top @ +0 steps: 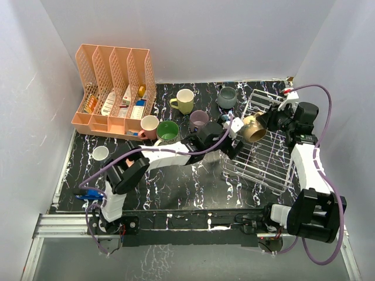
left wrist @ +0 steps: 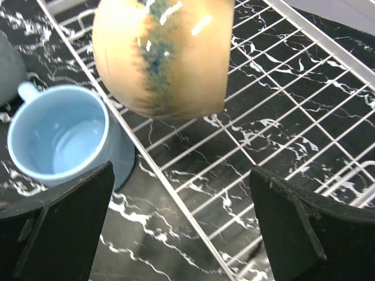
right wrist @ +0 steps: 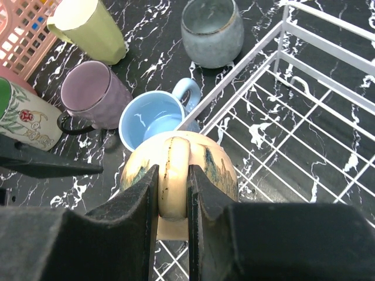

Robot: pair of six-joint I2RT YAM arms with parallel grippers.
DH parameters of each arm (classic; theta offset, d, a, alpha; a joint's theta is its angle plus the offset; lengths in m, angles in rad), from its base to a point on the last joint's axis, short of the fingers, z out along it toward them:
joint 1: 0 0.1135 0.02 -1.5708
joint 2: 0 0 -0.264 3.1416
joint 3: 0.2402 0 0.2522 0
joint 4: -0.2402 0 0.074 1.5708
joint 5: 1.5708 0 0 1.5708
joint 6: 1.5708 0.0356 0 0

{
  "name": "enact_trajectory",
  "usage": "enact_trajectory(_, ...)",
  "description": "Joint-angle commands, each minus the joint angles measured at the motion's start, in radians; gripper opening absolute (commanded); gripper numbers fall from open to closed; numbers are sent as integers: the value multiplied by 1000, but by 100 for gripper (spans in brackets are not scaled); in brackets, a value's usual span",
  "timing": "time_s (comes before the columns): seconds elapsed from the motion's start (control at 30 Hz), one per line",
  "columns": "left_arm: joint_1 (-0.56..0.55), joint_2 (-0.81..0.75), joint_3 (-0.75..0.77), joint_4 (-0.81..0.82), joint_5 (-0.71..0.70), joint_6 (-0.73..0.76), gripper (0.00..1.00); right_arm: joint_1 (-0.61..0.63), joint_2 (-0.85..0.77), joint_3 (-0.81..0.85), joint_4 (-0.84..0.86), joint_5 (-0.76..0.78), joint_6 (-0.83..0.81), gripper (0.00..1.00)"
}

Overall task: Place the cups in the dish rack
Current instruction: Pick up the cup from the dish rack.

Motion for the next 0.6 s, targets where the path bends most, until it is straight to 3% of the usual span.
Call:
enact_trajectory(0.0,0,40,116,-11,80,185,97,-26,-105,-47,221,20,89,8)
enact_trajectory(0.43,1,233,309,15,152,287,96,-75,-195,-250,409,33,234,8)
enact_trajectory(0.57,1,291,359,3,85,312,97,-78,-199,-281,433,29,249,8)
